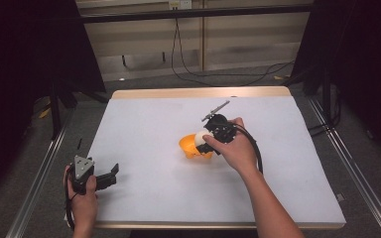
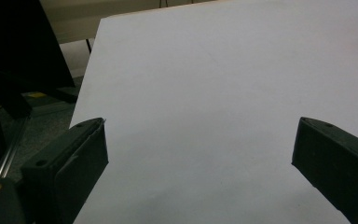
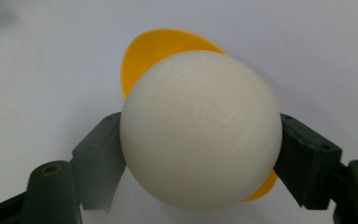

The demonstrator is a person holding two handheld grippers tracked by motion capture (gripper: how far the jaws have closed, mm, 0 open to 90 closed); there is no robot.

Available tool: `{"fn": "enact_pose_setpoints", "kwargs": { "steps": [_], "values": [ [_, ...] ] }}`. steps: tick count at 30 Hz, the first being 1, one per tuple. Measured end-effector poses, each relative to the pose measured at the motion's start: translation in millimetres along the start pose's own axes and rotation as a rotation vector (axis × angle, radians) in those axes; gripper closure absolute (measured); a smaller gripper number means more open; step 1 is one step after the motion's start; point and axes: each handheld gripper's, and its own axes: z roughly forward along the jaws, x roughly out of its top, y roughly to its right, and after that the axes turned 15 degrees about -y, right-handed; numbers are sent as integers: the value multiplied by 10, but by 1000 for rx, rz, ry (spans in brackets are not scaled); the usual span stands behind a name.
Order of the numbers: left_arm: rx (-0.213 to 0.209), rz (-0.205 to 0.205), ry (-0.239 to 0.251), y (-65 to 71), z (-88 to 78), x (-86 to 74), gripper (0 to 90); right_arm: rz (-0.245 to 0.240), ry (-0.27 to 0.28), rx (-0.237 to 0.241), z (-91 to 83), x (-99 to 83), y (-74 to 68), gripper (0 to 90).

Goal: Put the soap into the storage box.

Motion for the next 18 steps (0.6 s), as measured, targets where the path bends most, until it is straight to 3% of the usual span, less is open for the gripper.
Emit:
{"fn": "enact_pose_setpoints", "kwargs": {
  "steps": [18],
  "values": [
    [-2,0,-3,2,6,3,32,32,-40,4,194,156,14,243]
  ]
}}
